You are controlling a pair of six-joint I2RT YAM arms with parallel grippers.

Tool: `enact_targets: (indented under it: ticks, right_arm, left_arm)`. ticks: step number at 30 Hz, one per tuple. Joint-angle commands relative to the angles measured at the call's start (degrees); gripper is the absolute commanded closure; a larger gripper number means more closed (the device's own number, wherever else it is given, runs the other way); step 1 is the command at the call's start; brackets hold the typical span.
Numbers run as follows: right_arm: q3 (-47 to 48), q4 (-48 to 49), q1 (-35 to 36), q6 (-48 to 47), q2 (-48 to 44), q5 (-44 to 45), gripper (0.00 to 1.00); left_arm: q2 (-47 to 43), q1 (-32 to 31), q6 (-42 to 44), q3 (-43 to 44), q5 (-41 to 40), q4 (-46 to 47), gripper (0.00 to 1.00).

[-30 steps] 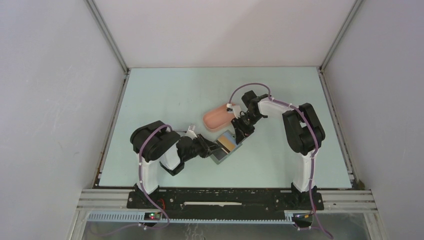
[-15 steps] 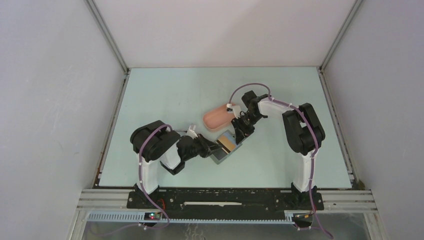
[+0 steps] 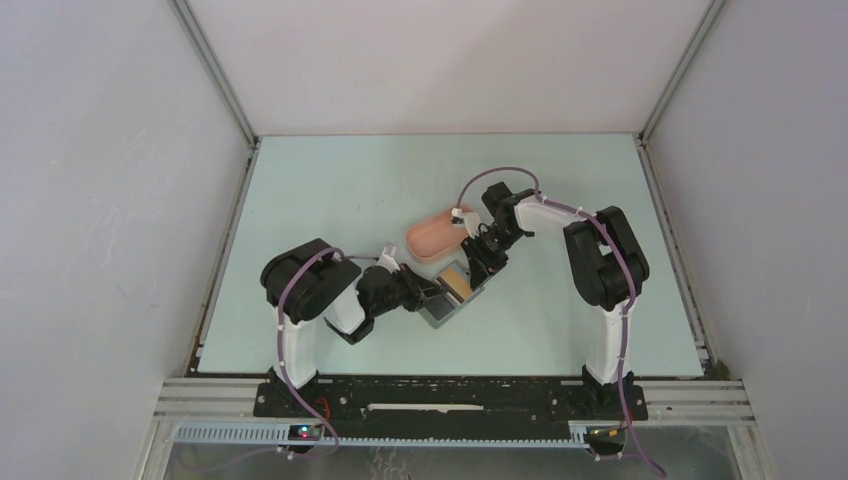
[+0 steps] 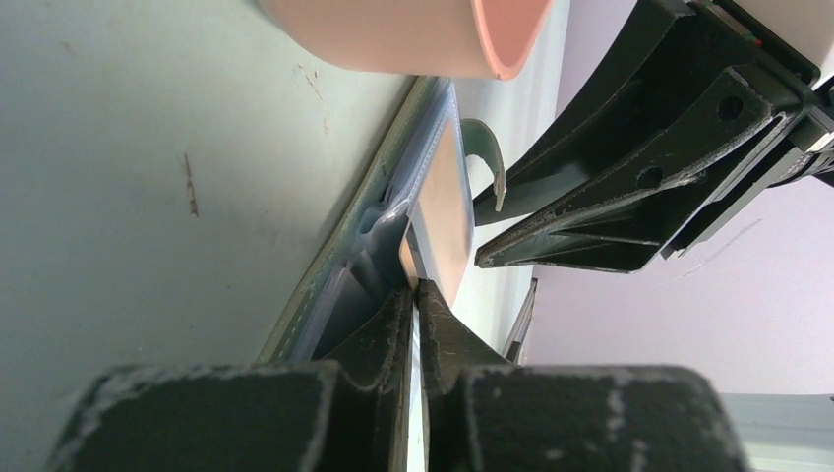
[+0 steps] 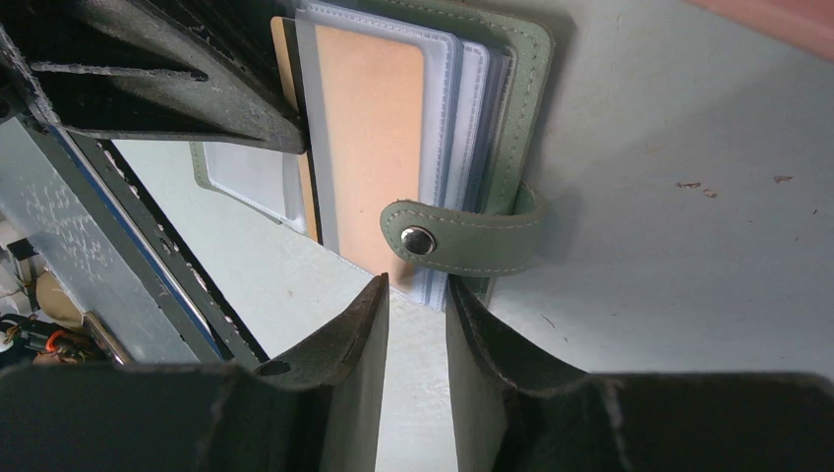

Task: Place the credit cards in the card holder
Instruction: Insert the credit card into the card holder.

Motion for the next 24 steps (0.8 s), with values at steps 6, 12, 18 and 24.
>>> enact_targets:
  ticks: [6,12,18,24]
  right_arm:
    - [-0.96,0.57,0.84,1.19,-1.89,-2.18,0.63]
    - [-2.36,2.21,-1.29,0.38,-5.69,-1.04,0.60]
    - [-3.22,3.45,-2.32,-0.15,-8.42,-0.74,0.57]
    - [-3.93,5.59,-2.34,0.75,-8.11,-1.58,0.59]
  left_arm:
    - [-1.20,0.31,6.30,3.29,-1.31,-12.22,0.90]
    - [-4.20,0.68,8.93,3.76,-1.51,-17.12,0.81]
    - [-8.95,0.82,11.17,1.44,-2.31,-20.02,0.76]
    - [-11.17,0.74,12.05,0.11,-2.01,-21.38,0.76]
